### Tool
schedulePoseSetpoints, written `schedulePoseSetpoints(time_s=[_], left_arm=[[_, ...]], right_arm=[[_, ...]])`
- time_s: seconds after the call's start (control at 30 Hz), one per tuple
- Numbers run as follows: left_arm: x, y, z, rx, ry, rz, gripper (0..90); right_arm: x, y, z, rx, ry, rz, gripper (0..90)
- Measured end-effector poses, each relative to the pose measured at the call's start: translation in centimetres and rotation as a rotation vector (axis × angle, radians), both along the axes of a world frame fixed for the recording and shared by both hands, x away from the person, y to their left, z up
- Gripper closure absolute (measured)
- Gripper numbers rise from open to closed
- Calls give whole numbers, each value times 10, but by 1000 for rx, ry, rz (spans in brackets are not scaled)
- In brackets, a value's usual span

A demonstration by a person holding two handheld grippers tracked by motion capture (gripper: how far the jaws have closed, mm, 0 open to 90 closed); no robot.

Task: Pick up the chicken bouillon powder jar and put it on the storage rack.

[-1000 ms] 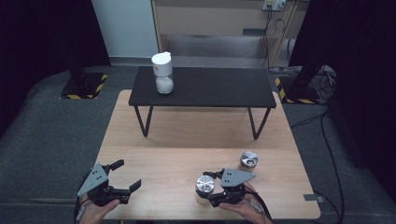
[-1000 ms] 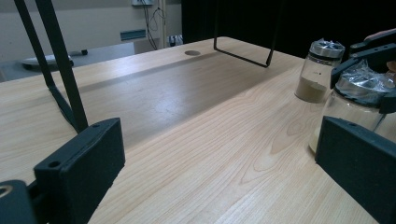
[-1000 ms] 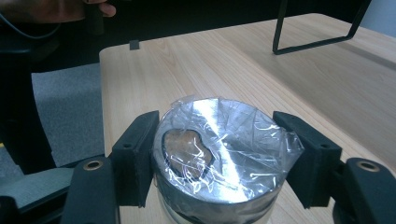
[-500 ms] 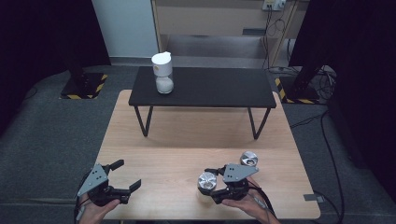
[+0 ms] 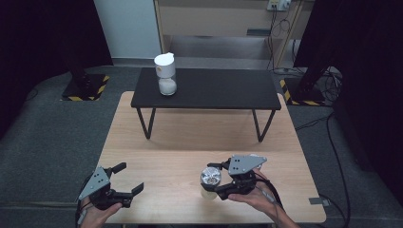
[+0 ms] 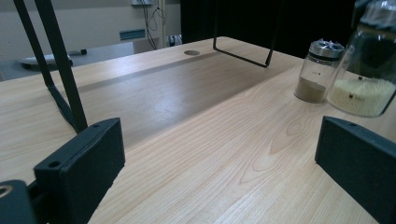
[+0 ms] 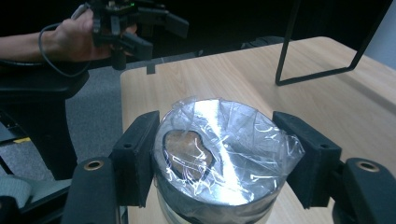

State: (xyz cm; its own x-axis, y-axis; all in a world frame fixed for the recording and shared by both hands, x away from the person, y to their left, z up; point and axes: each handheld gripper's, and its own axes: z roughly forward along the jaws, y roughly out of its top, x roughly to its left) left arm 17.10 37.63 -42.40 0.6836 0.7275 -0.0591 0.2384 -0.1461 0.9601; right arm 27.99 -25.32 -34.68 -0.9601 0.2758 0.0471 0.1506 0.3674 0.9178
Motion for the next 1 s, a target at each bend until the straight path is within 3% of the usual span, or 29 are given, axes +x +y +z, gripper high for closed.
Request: schedulePoseSetpoints(time_s=[0.37, 1.0], left_arm=[[0, 0, 0, -2, 0, 1, 2], [0, 0, 0, -2, 1, 0, 2]], right_arm=[[14, 2, 40, -9, 4, -4, 352], [32, 4, 95, -30, 13, -21, 352]])
